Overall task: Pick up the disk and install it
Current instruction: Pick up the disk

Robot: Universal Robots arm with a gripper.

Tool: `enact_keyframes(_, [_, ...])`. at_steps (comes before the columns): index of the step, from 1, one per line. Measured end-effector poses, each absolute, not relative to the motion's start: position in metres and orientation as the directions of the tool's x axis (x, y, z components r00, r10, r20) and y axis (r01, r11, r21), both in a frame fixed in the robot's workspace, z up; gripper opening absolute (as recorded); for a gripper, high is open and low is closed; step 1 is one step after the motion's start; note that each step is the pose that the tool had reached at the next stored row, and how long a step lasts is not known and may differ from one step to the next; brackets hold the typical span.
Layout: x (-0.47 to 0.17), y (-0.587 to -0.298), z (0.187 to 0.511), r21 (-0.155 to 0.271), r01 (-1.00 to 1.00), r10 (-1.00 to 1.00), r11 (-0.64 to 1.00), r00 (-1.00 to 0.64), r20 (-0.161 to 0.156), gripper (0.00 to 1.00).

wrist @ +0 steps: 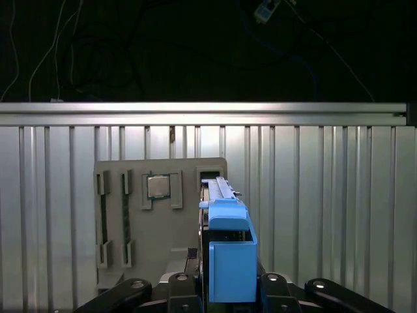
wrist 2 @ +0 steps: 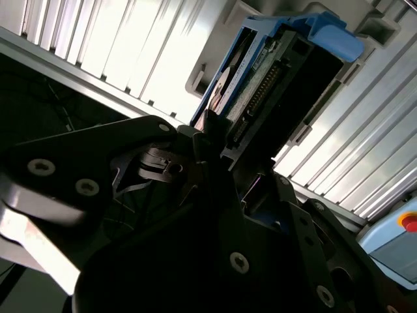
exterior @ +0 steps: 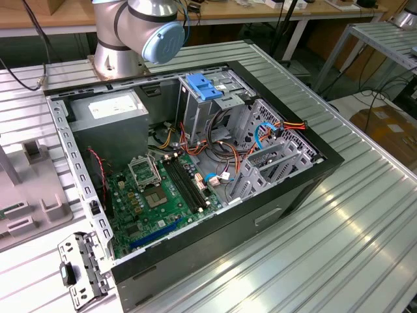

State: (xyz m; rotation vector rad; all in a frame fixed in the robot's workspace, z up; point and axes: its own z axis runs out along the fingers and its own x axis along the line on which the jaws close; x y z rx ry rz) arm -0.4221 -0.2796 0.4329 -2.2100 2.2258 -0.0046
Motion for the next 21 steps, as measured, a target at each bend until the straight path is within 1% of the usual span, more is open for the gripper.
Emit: enact_keyframes(21, [-0.422, -0.280, 0.450, -0.006, -1.000, -1.000, 0.007, -0.007, -0.001, 0.36])
